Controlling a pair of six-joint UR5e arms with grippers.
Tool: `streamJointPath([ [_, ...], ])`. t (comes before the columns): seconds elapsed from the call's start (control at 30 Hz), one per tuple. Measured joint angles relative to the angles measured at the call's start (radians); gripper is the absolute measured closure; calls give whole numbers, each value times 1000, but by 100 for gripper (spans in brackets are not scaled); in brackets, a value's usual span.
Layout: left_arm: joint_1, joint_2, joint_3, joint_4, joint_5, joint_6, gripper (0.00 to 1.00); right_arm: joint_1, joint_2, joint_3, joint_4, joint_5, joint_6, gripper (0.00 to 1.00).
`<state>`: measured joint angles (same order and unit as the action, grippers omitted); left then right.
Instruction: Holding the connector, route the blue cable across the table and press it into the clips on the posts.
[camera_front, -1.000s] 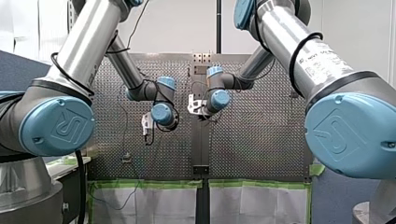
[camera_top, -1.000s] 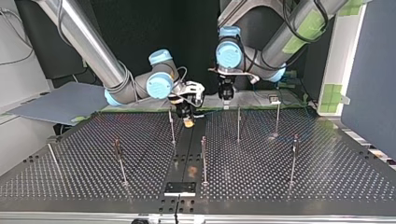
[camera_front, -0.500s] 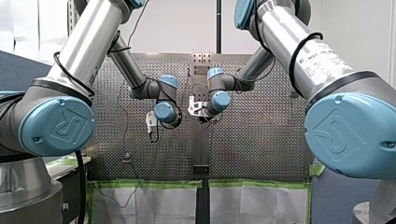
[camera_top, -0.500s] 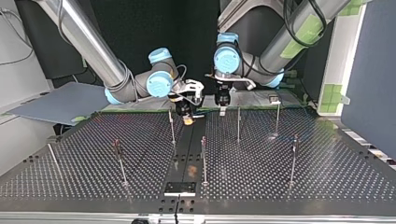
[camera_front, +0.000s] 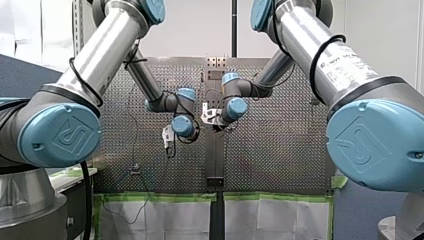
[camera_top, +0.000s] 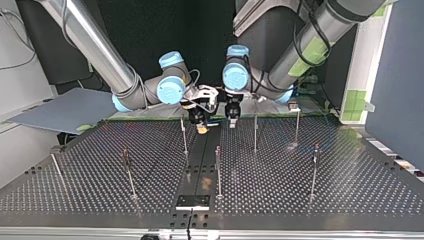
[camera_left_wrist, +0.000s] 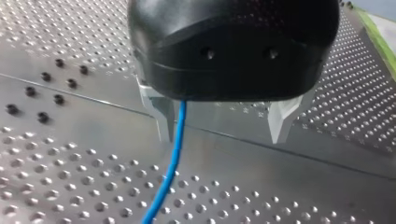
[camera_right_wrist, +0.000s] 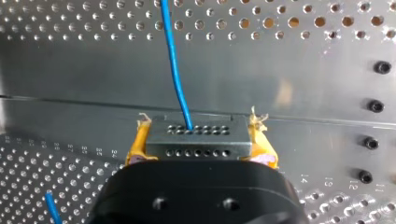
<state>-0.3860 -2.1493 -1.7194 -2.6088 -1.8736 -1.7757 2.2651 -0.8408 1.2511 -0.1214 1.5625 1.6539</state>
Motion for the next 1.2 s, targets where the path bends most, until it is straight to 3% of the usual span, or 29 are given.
streamJointPath([
  [0.07,-2,-16,18,-3,-11,0,3,0,0,0,-1,0,0,100],
  [0.1,-4,-21,26,-4,-17,0,16,0,0,0,-1,1,0,100],
  [0.13,-5,-24,31,-4,-23,1,16,0,0,0,-2,1,0,100],
  [0.17,-6,-27,36,-3,-28,1,42,0,0,0,-2,1,0,100],
  [0.2,-7,-29,39,-3,-31,2,55,0,0,0,-2,1,0,100],
  [0.23,-8,-30,41,-2,-34,1,55,0,0,0,-3,1,0,100],
  [0.3,-11,-31,43,1,-37,1,79,0,0,0,-3,1,0,100],
  [0.33,-12,-31,44,2,-37,1,79,0,0,0,-3,1,0,100],
  [0.37,-14,-31,44,3,-38,1,91,0,0,-1,-3,1,0,100],
  [0.4,-14,-31,44,4,-39,1,96,0,0,-1,-3,1,0,100],
  [0.47,-15,-31,44,4,-39,-2,100,0,0,-1,-3,1,0,100],
  [0.9,-15,7,44,-48,-43,-27,100,-1,-20,-6,1,-3,3,100],
  [1.2,-18,77,40,-105,-96,-30,100,-5,-95,-7,14,-2,45,100],
])
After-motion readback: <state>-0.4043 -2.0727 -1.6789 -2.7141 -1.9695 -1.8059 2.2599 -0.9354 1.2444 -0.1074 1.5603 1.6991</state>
